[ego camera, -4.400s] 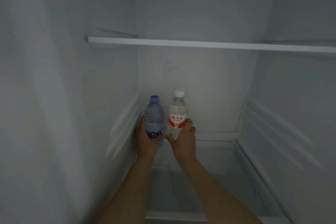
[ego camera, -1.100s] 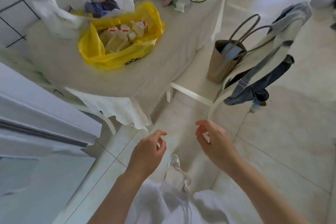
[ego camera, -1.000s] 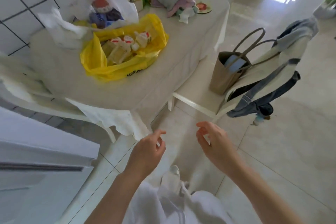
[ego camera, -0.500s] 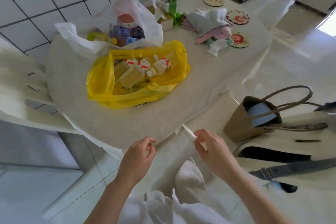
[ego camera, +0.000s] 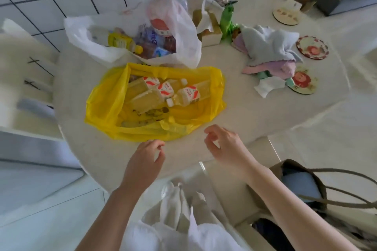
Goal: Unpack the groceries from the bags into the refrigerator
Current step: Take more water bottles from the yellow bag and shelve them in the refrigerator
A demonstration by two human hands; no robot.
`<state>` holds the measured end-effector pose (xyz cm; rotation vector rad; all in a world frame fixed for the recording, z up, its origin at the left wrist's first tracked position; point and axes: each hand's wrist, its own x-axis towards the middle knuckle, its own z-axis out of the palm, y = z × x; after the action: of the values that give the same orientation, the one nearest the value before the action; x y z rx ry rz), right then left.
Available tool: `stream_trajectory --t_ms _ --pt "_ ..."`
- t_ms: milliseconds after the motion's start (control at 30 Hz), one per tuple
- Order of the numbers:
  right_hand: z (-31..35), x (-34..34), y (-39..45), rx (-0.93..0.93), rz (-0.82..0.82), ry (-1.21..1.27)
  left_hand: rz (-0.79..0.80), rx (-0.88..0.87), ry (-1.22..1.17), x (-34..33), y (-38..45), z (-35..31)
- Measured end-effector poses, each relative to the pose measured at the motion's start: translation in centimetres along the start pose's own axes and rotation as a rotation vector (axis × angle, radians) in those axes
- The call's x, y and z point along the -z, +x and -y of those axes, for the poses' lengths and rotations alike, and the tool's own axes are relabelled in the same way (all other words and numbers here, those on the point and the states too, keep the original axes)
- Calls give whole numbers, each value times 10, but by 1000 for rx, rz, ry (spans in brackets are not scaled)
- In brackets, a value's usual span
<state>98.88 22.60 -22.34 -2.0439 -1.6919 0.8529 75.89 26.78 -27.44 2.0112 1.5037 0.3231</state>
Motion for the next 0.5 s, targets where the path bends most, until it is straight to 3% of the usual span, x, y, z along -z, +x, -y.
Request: stream_trajectory --t_ms 500 --pt "-4 -16 193 76 126 -576 27 -37 270 15 185 28"
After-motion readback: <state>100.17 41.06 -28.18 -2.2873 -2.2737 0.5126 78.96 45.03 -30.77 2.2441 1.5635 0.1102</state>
